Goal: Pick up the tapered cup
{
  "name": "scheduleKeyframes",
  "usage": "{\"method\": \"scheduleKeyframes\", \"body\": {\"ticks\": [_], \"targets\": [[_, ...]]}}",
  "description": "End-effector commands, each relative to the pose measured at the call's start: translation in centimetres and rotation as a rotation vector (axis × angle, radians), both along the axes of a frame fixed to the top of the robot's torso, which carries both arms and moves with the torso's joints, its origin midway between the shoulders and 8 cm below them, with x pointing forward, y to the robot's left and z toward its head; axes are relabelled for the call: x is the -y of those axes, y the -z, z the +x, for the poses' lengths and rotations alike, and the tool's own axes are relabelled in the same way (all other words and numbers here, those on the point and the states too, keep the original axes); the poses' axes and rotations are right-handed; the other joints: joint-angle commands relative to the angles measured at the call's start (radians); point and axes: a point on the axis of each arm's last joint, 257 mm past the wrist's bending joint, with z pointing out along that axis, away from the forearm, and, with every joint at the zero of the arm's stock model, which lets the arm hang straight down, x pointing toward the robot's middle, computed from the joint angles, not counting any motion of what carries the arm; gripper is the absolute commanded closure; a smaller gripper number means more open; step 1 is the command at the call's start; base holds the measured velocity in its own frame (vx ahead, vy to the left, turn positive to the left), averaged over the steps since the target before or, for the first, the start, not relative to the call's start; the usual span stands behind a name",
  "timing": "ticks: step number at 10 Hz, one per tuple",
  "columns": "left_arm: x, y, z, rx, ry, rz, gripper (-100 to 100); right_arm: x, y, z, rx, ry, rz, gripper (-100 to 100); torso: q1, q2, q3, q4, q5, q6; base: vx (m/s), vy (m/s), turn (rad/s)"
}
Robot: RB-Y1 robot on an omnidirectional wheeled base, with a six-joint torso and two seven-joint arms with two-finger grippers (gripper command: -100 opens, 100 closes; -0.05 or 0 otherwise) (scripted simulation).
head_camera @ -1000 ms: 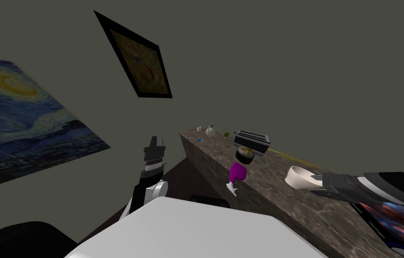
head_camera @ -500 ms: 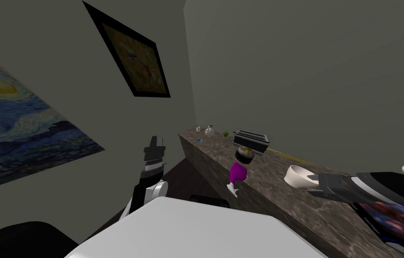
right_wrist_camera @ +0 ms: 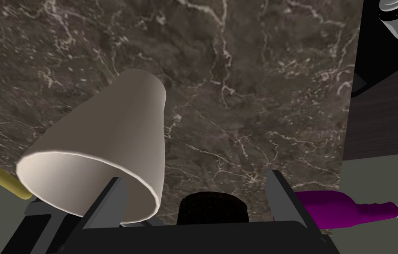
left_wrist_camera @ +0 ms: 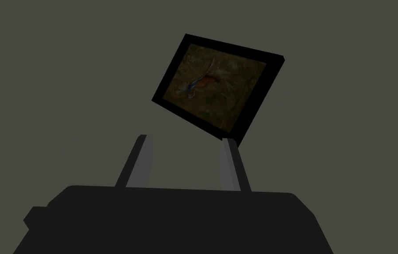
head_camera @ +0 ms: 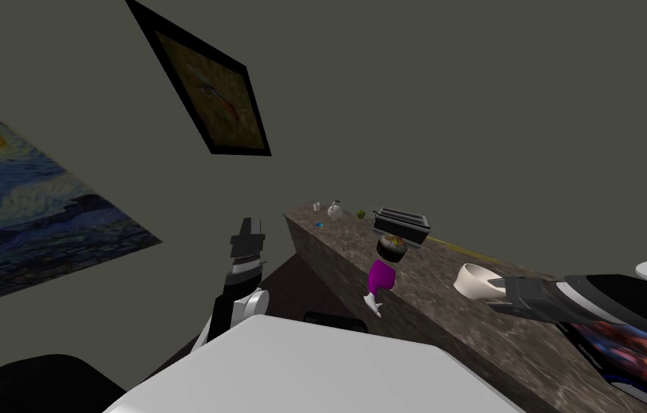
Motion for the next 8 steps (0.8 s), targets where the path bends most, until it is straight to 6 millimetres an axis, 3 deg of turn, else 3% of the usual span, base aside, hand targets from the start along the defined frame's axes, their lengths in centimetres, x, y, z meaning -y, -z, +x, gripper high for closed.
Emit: {"method": "scheduleKeyframes", "body": {"ticks": [1, 8], "targets": [[0.0, 0.0, 0.0, 0.0, 0.0, 0.0, 0, 0.0, 0.0, 0.0, 0.0, 0.0, 0.0, -100, 0.0, 0.0, 0.0, 0.0, 0.0, 0.0, -0.003, -0.004, 0.011], [0.0, 0.0, 0.0, 0.0, 0.0, 0.0, 0, 0.4, 0.95, -0.89, 0.0, 0.012, 0.0, -100, 0.001, 0.0, 0.0, 0.0, 0.0, 0.0, 0.002, 0.003, 0.006]]}}
